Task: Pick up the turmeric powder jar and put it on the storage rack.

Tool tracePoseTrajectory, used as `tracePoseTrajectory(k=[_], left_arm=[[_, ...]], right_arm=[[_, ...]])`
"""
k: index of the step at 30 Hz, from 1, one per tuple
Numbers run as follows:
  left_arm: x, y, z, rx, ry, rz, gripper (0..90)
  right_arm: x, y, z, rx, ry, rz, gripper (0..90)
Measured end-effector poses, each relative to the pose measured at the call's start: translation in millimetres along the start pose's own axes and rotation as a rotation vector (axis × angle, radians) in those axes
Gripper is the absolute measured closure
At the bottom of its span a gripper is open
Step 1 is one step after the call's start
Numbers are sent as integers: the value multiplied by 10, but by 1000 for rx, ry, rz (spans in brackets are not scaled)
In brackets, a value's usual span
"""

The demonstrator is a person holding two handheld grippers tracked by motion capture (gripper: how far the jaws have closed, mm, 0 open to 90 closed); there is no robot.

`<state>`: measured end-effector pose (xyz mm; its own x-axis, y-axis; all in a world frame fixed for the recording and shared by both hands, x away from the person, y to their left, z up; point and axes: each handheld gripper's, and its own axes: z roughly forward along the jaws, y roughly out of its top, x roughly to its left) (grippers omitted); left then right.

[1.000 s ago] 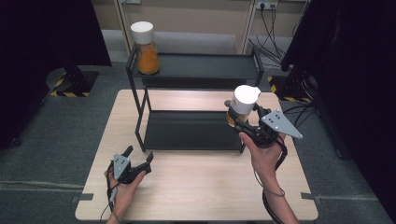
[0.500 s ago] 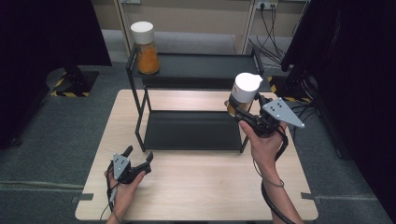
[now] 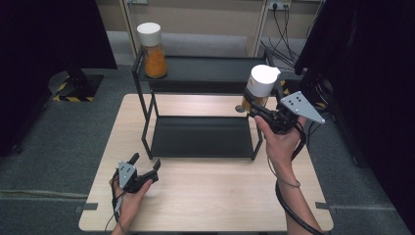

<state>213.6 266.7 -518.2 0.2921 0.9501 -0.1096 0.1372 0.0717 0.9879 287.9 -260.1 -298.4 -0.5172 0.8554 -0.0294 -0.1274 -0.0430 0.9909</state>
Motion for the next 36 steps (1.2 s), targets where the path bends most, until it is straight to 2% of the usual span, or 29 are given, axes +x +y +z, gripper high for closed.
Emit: tracePoseTrajectory(k=[18,36], left_arm=[[3,-2,-1,-1,-1,-2,117],[7,-7,-3,-4,-2,-6,117]], right_arm=[[8,137,153,-4,-8,5,308],[17,265,346,2,-25,-10,308]])
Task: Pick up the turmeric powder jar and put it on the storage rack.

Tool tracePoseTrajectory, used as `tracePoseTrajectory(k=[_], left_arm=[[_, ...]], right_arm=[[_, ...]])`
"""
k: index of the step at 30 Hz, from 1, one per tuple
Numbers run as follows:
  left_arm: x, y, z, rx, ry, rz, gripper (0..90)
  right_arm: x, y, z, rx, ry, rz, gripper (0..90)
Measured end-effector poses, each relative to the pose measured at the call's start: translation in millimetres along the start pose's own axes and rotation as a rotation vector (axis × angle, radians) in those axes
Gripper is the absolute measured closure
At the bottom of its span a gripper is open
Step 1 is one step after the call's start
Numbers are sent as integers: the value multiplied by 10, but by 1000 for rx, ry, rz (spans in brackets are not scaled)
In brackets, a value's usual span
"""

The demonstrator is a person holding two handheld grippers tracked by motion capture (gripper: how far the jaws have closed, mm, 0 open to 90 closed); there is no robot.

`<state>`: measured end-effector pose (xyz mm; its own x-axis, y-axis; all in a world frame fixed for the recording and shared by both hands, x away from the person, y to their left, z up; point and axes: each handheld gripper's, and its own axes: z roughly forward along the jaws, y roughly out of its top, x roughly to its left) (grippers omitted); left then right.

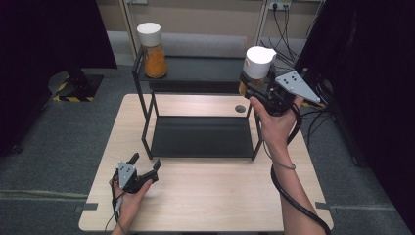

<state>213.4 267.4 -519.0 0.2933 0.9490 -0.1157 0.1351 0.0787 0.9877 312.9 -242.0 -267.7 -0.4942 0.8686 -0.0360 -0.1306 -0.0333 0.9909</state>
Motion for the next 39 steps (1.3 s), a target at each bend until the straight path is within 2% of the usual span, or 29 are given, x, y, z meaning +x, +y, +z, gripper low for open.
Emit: tracePoseTrajectory(k=[13,39], left_arm=[[2,1,0,0,-1,2,117],[8,-1,-1,0,-2,-3,117]], right_arm=[[9,90,150,11,-2,-1,307],[-3,235,495,35,-36,18,307]])
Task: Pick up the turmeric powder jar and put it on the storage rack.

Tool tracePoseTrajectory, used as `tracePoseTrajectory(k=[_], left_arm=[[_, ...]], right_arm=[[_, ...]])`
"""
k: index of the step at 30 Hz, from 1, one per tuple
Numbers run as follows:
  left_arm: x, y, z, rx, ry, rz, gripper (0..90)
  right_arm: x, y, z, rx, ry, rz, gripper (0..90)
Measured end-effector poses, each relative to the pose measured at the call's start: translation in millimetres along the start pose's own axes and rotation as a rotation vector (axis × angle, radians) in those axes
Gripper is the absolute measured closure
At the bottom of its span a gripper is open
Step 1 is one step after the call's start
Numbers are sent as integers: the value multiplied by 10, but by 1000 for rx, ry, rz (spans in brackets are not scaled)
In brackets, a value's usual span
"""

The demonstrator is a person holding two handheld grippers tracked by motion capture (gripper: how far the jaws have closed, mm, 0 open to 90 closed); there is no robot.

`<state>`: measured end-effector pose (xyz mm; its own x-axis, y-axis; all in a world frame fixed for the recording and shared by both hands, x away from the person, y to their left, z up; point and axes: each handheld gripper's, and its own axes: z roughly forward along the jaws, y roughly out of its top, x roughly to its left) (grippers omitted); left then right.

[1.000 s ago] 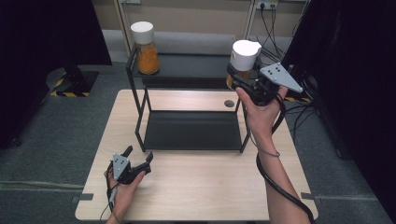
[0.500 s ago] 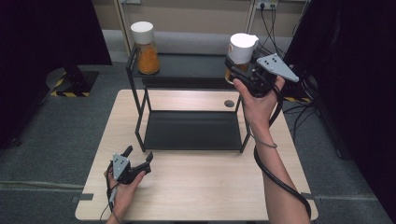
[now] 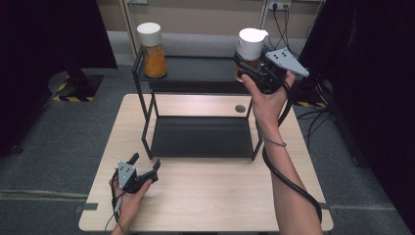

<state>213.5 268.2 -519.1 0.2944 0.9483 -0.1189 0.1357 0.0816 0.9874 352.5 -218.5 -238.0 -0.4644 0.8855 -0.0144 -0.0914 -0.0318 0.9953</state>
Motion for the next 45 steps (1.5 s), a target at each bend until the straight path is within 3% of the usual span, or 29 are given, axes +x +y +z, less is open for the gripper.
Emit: tracePoseTrajectory(k=[20,45], left_arm=[[-2,-4,-2,-2,0,0,117],[-1,-5,-1,-2,-4,-4,117]], right_arm=[[-74,67,256,47,-48,33,307],[-116,25,523,76,-81,59,307]])
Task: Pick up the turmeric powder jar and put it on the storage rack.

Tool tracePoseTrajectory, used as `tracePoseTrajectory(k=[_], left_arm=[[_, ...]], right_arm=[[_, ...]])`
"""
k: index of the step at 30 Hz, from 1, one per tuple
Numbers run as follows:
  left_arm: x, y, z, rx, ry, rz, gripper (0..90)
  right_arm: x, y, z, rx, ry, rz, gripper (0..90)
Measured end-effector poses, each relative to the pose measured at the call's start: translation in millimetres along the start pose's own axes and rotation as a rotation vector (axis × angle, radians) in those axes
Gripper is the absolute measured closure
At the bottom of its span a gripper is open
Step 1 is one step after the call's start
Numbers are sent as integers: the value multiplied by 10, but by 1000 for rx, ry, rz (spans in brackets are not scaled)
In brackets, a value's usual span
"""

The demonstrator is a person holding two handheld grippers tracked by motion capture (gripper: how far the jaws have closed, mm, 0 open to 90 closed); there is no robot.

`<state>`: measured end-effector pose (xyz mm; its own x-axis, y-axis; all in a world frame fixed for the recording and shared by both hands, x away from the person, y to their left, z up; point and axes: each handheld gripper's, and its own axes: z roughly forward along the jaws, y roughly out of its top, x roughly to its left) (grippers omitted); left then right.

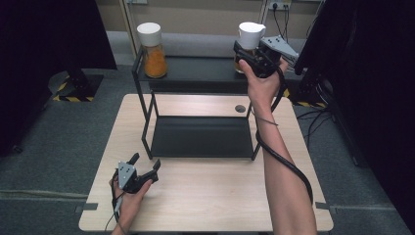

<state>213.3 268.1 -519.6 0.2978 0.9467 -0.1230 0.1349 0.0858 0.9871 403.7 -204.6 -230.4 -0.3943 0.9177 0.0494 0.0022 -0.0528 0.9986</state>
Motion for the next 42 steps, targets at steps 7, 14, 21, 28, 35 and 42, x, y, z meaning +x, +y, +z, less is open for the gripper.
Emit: tracePoseTrajectory(k=[7,14,21,28,35,42], left_arm=[[8,0,0,0,-3,-3,117],[6,4,4,2,-3,-1,117],[3,3,2,1,-2,1,117],[1,1,1,1,-3,2,117],[-7,1,3,1,-4,6,117],[-5,0,3,1,-3,2,117]], right_arm=[[30,-18,78,15,-14,-16,307],[41,-1,125,18,-22,-26,307],[27,-20,133,11,-25,-7,306],[30,-54,119,0,-26,-13,305],[46,-20,105,14,-22,-11,288],[30,3,62,30,-8,16,163]])
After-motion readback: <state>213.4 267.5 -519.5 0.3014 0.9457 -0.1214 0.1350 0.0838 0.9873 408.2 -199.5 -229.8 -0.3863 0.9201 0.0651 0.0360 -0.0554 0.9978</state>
